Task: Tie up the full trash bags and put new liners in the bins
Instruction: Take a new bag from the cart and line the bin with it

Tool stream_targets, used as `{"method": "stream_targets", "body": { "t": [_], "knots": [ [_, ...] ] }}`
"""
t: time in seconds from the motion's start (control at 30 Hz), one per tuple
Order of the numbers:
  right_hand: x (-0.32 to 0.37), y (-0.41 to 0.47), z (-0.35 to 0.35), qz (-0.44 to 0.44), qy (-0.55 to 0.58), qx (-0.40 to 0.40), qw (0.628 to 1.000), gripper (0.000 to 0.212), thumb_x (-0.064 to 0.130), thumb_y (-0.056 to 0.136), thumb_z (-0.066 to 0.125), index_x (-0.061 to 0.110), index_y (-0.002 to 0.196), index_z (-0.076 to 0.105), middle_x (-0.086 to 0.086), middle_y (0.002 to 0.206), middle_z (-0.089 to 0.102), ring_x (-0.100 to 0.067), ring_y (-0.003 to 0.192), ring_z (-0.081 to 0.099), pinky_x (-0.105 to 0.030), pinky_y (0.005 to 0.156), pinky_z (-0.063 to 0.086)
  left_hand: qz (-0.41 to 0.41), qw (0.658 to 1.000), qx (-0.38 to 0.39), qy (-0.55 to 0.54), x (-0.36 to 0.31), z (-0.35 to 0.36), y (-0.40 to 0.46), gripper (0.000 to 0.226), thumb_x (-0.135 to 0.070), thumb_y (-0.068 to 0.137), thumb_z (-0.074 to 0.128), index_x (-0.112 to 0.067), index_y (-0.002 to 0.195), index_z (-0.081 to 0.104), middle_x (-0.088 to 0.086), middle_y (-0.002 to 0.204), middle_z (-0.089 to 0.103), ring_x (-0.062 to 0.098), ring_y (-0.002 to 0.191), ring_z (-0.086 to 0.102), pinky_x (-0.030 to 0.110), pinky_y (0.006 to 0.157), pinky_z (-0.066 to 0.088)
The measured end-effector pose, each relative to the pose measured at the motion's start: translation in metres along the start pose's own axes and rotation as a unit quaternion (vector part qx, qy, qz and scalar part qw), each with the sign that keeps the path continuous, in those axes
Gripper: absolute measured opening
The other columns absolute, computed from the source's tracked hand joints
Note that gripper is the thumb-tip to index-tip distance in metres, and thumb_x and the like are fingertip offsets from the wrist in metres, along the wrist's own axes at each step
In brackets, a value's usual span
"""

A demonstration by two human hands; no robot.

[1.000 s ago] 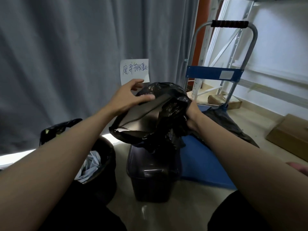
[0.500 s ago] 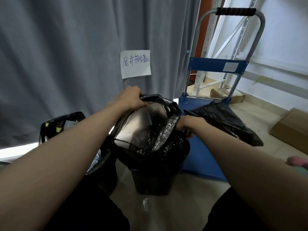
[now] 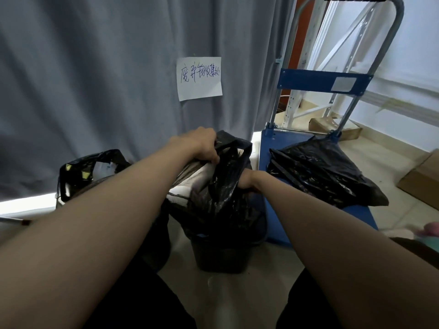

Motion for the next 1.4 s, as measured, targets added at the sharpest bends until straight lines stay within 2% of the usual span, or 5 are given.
{"method": "stream_targets", "body": {
  "t": [0.43, 0.6, 0.8, 0.97, 1.4],
  "knots": [
    [0.015, -0.046, -0.087, -0.065, 0.084, -0.533, 0.84, 0.023, -0.002, 0.085, 0.047, 0.009, 0.104, 0.051, -0.008, 0.11, 0.05, -0.028, 0.098, 0.051, -0.037, 0.076, 0.042, 0.009, 0.999, -0.026, 0.037, -0.014, 0.005, 0.005, 0.028, -0.021, 0.069, 0.079, -0.018, 0.094, 0.067, 0.003, 0.08, 0.057, 0.029, 0.08, 0.058, 0.036, 0.071, 0.05],
    [0.034, -0.046, -0.062, -0.208, -0.146, -0.368, 0.894, 0.02, 0.01, 0.086, 0.045, 0.017, 0.078, 0.062, -0.008, 0.085, 0.066, -0.03, 0.08, 0.06, -0.033, 0.065, 0.045, 0.005, 0.995, -0.092, 0.05, -0.018, 0.003, 0.005, 0.031, -0.014, 0.082, 0.068, -0.009, 0.112, 0.064, 0.019, 0.113, 0.06, 0.038, 0.105, 0.06, 0.04, 0.078, 0.047],
    [-0.012, -0.018, -0.038, -0.098, -0.231, -0.171, 0.953, 0.047, 0.014, 0.087, 0.055, 0.019, 0.132, 0.044, -0.011, 0.133, 0.046, -0.037, 0.116, 0.052, -0.046, 0.095, 0.047, 0.024, 0.979, -0.183, 0.087, -0.029, 0.01, -0.004, 0.036, -0.016, 0.092, 0.062, -0.009, 0.122, 0.045, 0.014, 0.128, 0.037, 0.04, 0.1, 0.057, 0.044, 0.067, 0.039],
    [-0.034, -0.01, -0.044, -0.016, -0.288, -0.139, 0.947, 0.065, 0.025, 0.088, 0.058, 0.019, 0.145, 0.027, -0.016, 0.147, 0.037, -0.04, 0.126, 0.048, -0.049, 0.102, 0.043, 0.293, 0.923, -0.082, 0.235, -0.064, 0.062, -0.016, 0.035, -0.022, 0.09, 0.053, -0.017, 0.124, 0.05, 0.004, 0.124, 0.052, 0.029, 0.11, 0.057, 0.042, 0.081, 0.046],
    [-0.046, -0.038, -0.023, 0.108, -0.426, 0.115, 0.891, 0.024, 0.029, 0.1, 0.044, 0.013, 0.103, 0.06, -0.004, 0.105, 0.068, -0.025, 0.104, 0.062, -0.039, 0.104, 0.043, 0.148, 0.946, -0.054, 0.283, -0.006, 0.082, 0.004, 0.06, -0.027, 0.081, 0.07, -0.018, 0.134, 0.044, 0.003, 0.137, 0.046, 0.023, 0.127, 0.046, 0.037, 0.102, 0.038]
  ]
}}
Point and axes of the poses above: each hand's wrist, its own y-axis towards the middle knuckle, its own z-axis out of the palm, x = y × z, the point moved 5 cm from there along y, towards the middle knuckle
